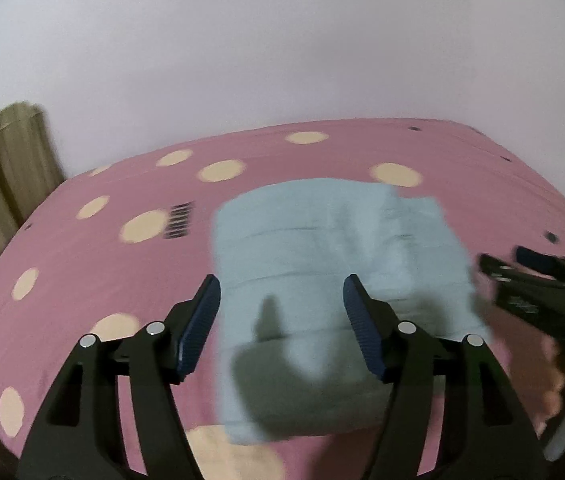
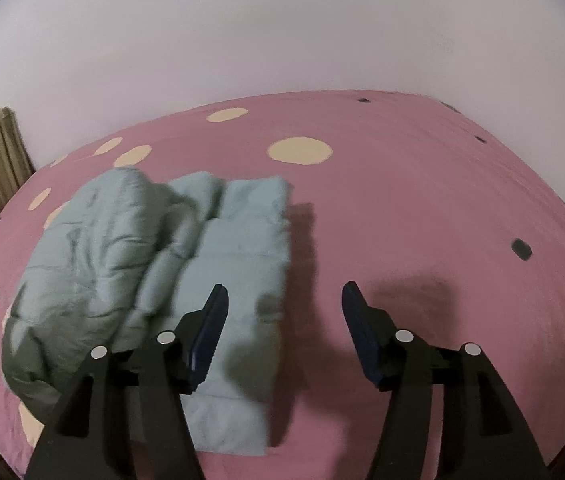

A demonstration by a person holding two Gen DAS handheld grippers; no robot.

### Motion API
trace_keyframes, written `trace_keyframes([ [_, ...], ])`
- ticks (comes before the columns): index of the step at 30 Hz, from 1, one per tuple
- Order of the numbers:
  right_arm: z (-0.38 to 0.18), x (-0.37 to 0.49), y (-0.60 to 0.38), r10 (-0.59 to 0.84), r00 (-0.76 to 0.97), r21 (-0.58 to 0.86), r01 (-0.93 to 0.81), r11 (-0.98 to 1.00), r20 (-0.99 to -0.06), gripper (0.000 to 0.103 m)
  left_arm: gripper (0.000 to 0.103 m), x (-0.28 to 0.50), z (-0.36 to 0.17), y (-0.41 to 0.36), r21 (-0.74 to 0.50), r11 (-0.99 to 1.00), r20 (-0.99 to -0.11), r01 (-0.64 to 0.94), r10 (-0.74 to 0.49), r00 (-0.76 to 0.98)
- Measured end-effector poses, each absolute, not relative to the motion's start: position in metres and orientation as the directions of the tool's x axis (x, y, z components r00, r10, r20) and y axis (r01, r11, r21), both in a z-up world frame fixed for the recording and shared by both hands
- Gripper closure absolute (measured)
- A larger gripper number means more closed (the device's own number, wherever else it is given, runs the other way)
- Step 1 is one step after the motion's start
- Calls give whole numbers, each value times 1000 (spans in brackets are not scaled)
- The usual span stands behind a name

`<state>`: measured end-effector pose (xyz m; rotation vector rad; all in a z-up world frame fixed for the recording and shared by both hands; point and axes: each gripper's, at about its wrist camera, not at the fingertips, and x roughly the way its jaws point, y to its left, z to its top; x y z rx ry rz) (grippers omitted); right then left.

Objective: Fold large clothes

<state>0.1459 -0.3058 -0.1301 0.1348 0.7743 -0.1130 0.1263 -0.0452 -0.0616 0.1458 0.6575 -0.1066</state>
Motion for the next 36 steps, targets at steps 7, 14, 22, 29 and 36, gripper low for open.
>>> trace_keyframes([
  [7, -116, 168, -263, 45, 718, 120, 54, 991, -694, 35, 37, 159, -84, 33, 36, 999, -665, -27, 44, 746],
  [14, -123, 208, -228, 99, 676, 144, 12, 989, -730, 30, 37, 175, -109, 50, -13, 1000, -707, -28, 11, 708],
  [22, -153, 215, -225, 164, 586, 210, 11, 978, -794, 73, 37, 183, -127, 32, -57, 998, -730, 40, -69, 680],
  [29, -131, 210, -244, 183, 609, 226, -7, 974, -772, 89, 37, 190, -108, 7, -73, 992, -705, 106, -127, 698],
  [36, -159, 207, -286, 102, 580, 166, 59, 984, -808, 89, 36, 202, -130, -53, 5, 976, -753, 216, -138, 643],
])
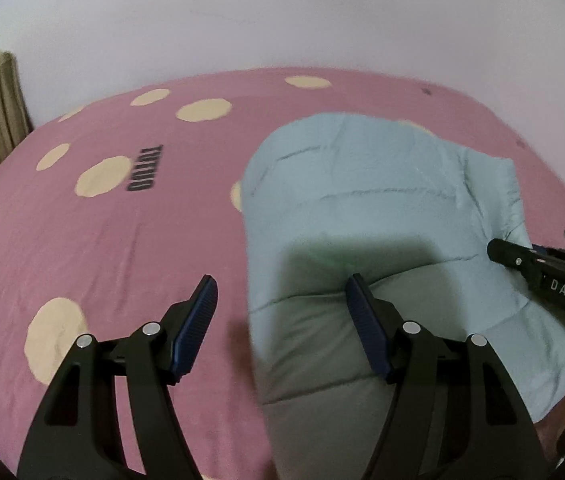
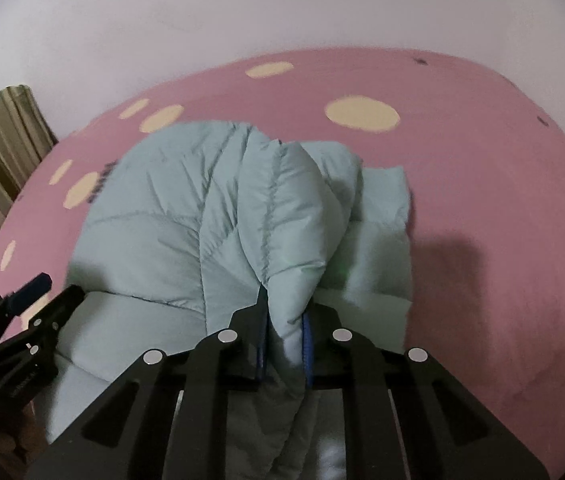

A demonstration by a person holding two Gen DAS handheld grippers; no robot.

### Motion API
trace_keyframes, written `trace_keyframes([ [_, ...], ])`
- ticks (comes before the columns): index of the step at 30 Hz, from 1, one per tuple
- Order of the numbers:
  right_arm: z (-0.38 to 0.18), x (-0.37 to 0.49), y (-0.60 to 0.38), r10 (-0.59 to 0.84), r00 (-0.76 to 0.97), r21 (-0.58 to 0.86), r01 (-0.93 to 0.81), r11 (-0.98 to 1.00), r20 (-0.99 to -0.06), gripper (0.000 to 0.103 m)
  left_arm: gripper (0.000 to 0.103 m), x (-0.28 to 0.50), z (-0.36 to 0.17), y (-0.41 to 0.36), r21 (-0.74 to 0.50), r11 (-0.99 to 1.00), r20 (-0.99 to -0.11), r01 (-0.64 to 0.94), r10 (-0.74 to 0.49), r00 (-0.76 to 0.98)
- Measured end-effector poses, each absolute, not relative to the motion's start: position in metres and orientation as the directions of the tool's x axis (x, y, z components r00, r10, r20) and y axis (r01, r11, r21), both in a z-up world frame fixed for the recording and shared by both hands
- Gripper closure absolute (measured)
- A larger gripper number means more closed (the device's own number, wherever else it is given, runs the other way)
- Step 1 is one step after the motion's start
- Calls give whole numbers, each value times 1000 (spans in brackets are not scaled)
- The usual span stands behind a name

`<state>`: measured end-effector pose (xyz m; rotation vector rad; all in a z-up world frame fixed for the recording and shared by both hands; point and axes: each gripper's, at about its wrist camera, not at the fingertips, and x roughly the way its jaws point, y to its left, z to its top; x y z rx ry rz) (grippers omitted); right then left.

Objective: Fold large clothes

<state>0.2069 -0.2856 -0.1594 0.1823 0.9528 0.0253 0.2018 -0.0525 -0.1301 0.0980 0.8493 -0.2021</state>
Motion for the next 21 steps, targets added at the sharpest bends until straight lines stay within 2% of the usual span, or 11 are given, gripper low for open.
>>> trace_keyframes([
  [7, -204, 217, -308, 136, 529, 199, 62, 978, -837, 88, 36, 215, -158, -76, 42, 971, -795, 235, -110, 596],
  [11, -212, 218, -310, 148, 530, 218, 72, 973, -835, 88, 36, 221, -173, -80, 59, 968, -809, 244, -97, 580],
  [14, -210, 216, -309, 141, 543, 217, 79, 973, -828, 86, 36, 221, -175, -81, 78, 966, -799, 246, -88, 595],
  [18, -195, 206, -312, 142, 566, 231, 87, 969, -812, 78, 37, 208, -160, -77, 96, 965, -764, 245, -86, 639],
  [21, -174, 188, -312, 116, 597, 214, 96, 972, -794, 77, 37, 193, -145, -67, 97, 972, -744, 213, -71, 664],
])
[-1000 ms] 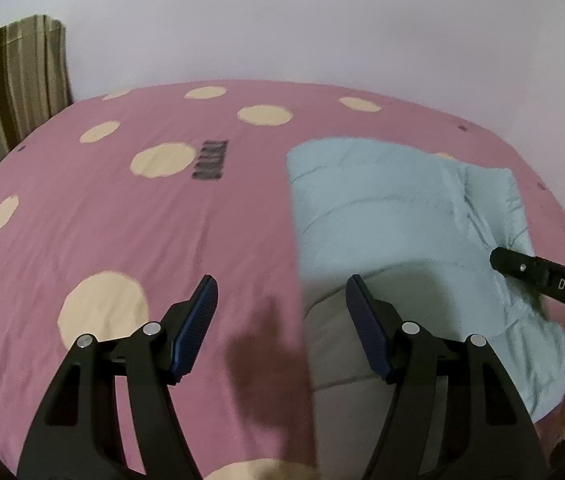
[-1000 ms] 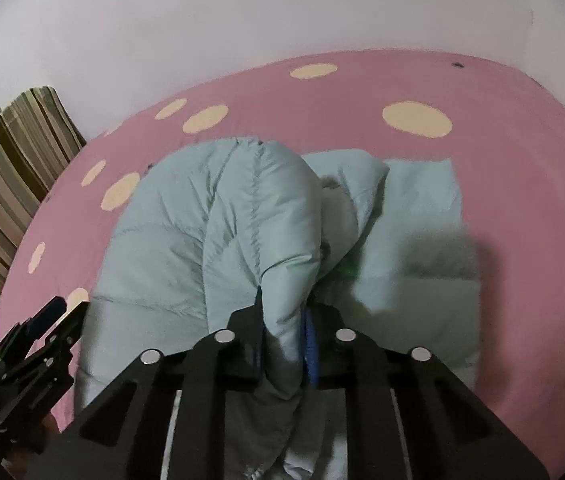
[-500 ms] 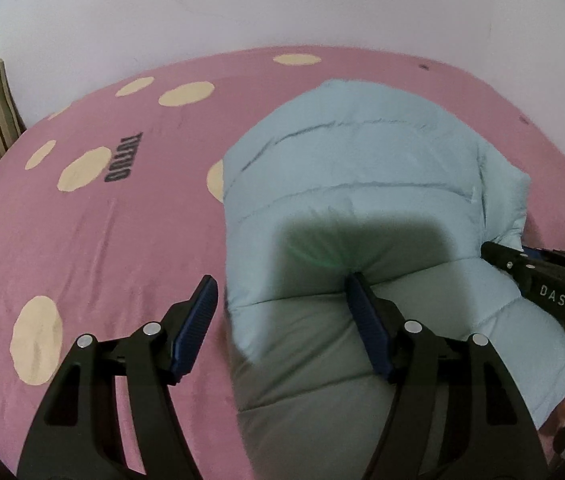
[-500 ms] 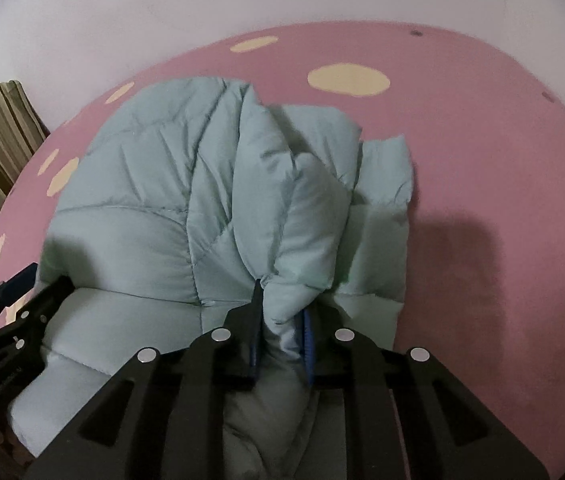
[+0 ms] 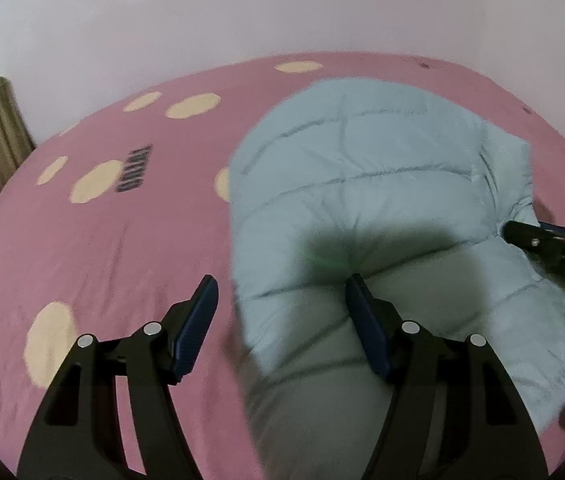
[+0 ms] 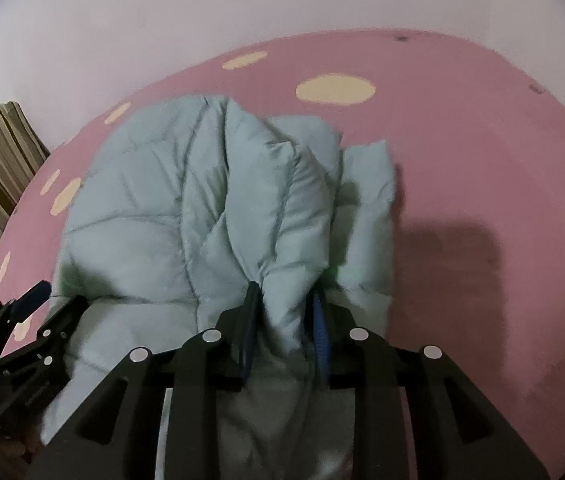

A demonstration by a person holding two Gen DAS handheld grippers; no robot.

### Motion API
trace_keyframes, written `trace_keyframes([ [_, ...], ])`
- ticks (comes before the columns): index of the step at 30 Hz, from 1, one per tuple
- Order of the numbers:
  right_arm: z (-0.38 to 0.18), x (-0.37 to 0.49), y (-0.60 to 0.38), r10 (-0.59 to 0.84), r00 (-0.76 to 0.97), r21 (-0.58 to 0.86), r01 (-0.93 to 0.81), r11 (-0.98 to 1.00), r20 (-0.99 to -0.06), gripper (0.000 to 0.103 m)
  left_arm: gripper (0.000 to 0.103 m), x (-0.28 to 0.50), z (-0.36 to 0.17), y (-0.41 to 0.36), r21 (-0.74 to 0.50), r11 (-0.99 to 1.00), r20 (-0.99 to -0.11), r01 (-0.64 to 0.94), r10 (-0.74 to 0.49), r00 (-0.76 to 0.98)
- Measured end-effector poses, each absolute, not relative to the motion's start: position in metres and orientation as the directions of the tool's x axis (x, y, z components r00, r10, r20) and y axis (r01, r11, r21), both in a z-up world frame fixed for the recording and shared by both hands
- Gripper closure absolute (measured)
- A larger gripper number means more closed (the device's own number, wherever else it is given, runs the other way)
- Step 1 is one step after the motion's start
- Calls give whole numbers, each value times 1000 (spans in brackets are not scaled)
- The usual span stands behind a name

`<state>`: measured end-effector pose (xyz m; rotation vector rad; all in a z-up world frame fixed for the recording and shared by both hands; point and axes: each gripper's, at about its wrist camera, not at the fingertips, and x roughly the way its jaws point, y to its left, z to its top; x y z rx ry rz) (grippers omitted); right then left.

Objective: Fold large clothes

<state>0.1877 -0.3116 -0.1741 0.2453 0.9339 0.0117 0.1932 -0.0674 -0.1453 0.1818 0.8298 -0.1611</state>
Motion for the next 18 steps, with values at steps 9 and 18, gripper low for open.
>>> trace_keyframes([
  [9, -138, 131, -281, 151, 639, 188, -10, 982, -754, 77, 37, 160, -131, -40, -4, 983, -734, 181, -126, 668],
  [18, -194, 147, -278, 95, 579, 122, 8, 993, -810, 76, 36, 168, -171, -63, 29, 977, -778, 212, -111, 619],
])
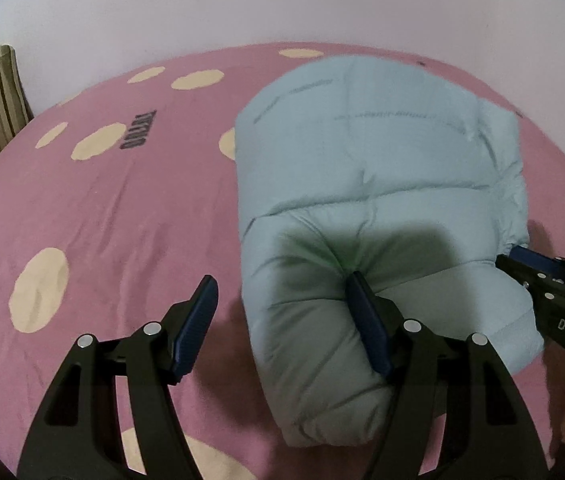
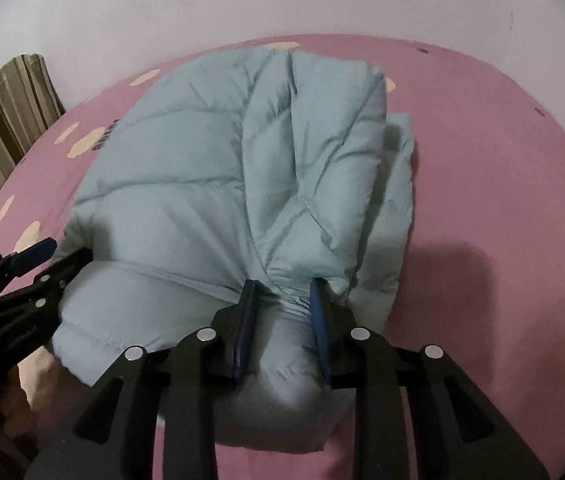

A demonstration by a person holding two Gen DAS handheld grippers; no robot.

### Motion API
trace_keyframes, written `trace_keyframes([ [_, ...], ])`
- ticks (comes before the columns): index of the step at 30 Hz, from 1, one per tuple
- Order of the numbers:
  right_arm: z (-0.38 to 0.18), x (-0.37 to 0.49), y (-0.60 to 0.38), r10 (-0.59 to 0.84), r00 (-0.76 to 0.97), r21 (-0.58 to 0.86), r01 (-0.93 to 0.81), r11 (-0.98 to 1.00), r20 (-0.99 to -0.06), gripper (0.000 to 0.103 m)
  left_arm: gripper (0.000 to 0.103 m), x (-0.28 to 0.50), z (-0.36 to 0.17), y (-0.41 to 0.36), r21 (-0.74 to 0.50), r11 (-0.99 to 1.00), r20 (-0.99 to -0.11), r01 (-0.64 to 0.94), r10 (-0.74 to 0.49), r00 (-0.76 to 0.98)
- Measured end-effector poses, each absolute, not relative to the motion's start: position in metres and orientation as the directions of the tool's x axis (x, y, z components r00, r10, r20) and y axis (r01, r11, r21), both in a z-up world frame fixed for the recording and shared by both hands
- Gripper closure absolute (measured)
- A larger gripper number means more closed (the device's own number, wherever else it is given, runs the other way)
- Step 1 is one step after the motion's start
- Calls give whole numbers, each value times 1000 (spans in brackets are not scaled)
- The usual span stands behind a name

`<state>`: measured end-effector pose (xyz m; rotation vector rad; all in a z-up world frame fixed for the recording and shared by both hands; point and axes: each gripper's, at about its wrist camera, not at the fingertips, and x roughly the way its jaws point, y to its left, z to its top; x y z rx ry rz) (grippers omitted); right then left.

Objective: Fold large clothes

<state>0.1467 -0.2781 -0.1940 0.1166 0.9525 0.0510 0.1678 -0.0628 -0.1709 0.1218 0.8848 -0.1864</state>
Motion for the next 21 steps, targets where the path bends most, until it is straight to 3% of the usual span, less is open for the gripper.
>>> trace_keyframes([
  [12, -200, 148, -279, 85, 593, 135, 41, 990, -801, 76, 37, 173, -184, -71, 37, 976, -784, 215, -105, 612],
  [21, -177, 134, -282, 77, 606, 135, 52, 989, -792, 68, 38, 163, -155, -58, -3, 977, -773, 214, -138, 619],
])
